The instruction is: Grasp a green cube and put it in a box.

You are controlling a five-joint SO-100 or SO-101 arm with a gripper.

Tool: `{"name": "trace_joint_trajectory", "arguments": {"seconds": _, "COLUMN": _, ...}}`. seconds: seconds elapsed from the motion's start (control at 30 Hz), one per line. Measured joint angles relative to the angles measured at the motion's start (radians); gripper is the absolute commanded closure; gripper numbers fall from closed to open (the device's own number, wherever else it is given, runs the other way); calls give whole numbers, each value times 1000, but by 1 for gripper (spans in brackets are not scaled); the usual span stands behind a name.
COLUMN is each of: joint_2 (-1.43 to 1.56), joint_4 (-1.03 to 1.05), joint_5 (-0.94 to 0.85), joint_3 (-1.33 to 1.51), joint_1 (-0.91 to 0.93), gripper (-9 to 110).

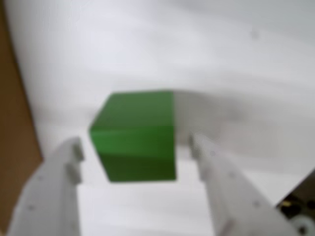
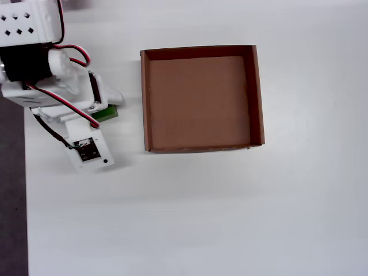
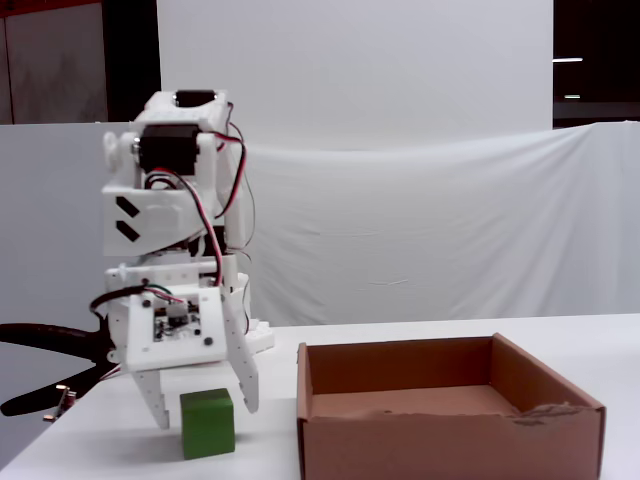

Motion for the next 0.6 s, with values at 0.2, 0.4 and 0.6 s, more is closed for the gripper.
{"name": "trace_joint_trajectory", "arguments": {"seconds": 0.2, "joint_2": -20, "joint_4": -18, "joint_5": 0, "joint_3": 0, "joint_1": -2, "gripper": 73}}
{"name": "trace_joint_trajectory", "arguments": {"seconds": 0.4, "joint_2": -38, "joint_4": -28, "joint_5": -3, "joint_3": 0, "joint_1": -9, "gripper": 78}}
{"name": "trace_joint_trajectory", "arguments": {"seconds": 0.6, "joint_2": -38, "joint_4": -28, "joint_5": -3, "joint_3": 0, "joint_1": -9, "gripper": 80}}
